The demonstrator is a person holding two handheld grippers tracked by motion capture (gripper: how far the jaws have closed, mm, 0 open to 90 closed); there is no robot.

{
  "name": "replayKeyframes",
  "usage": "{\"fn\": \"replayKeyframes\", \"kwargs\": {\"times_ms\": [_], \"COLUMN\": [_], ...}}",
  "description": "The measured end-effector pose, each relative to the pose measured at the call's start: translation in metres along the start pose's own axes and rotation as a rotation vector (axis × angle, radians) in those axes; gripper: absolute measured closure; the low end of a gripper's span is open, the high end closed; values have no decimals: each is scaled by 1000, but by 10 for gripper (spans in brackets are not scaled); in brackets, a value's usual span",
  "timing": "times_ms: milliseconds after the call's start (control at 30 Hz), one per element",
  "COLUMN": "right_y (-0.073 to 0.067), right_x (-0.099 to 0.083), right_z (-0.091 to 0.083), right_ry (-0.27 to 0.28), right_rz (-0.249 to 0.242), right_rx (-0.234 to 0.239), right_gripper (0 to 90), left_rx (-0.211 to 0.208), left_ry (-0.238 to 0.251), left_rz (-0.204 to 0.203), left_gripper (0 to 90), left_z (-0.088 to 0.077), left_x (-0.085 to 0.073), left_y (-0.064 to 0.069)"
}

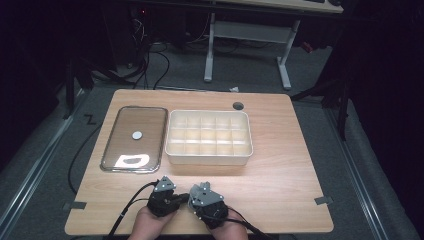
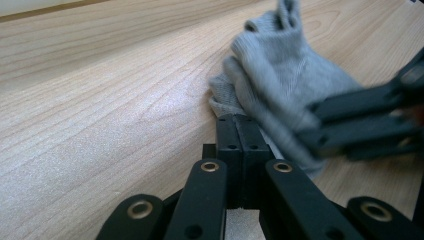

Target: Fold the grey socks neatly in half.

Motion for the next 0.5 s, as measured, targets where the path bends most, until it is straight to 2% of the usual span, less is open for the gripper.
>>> {"fn": "replayKeyframes", "kwargs": {"times_ms": [67,133,200,267,300,367,433,500], "right_y": [-1,0,-1,-1,-1,-1,-1,-1], "right_x": [-2,-1,-1,-2,-2,-2,-3,-4], "right_z": [3,3,3,3,3,3,4,2], "right_ry": [13,12,12,12,17,18,23,24], "right_rz": [14,19,20,15,14,14,17,25], "right_rx": [6,10,10,8,10,10,8,13], "right_gripper": [879,879,878,878,877,877,875,869], "left_rx": [4,42,36,14,0,-31,-33,-35], "left_ry": [8,52,128,167,171,146,111,85], "left_rz": [-1,-4,6,40,56,64,62,43], "left_gripper": [900,873,877,899,900,900,900,900], "left_z": [-2,-10,-23,-31,-30,-20,-8,1], "left_x": [1,8,19,29,31,31,28,23], "left_y": [-2,-7,-4,6,12,19,18,11]}}
Point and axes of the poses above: each handheld gripper's, and its own axes: z roughly forward along the jaws, x roughly out of its top, y roughly to its right, the point moved 5 cm from there along z, roughly forward along the jaws, and after that the axes turned 3 degrees about x, right-handed, at the moved point
